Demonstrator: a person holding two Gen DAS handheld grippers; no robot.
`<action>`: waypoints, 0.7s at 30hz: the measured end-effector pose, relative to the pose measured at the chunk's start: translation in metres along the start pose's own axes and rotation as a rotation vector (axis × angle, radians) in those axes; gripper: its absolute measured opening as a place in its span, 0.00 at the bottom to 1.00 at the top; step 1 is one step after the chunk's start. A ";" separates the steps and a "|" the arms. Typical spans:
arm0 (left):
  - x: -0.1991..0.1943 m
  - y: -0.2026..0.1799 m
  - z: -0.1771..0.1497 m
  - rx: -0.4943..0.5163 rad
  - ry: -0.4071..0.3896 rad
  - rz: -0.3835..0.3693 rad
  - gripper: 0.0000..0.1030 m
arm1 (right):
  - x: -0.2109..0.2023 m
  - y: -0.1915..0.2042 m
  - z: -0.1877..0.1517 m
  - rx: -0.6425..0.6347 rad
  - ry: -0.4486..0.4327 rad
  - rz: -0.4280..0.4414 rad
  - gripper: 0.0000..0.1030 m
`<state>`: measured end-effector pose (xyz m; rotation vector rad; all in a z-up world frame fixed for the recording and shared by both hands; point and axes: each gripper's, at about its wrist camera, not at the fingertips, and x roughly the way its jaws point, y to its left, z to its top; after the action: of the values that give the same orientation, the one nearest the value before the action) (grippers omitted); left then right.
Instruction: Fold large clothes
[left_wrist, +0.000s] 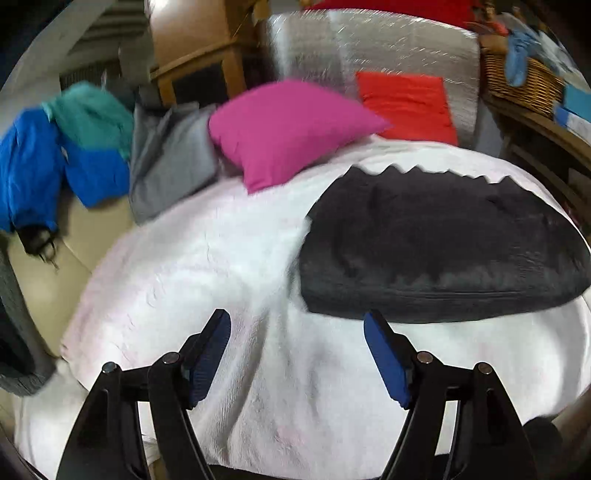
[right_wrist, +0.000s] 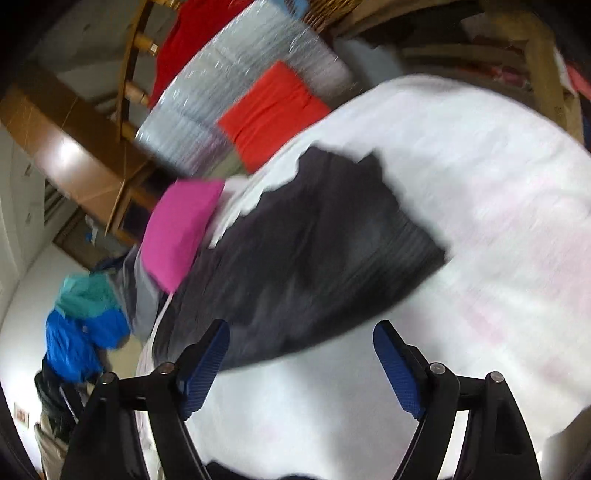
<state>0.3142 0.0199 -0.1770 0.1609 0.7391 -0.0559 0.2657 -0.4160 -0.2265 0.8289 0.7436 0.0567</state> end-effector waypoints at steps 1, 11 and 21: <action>-0.007 -0.005 0.001 0.012 -0.026 0.009 0.74 | -0.001 0.006 -0.005 -0.014 -0.002 0.006 0.80; -0.039 -0.019 0.008 0.040 -0.112 0.047 0.75 | -0.007 0.039 -0.026 -0.067 -0.005 0.031 0.80; -0.032 -0.020 0.004 0.034 -0.088 0.064 0.75 | 0.000 0.049 -0.036 -0.076 0.014 0.024 0.80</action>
<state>0.2912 -0.0010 -0.1552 0.2134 0.6447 -0.0148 0.2551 -0.3593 -0.2093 0.7659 0.7407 0.1121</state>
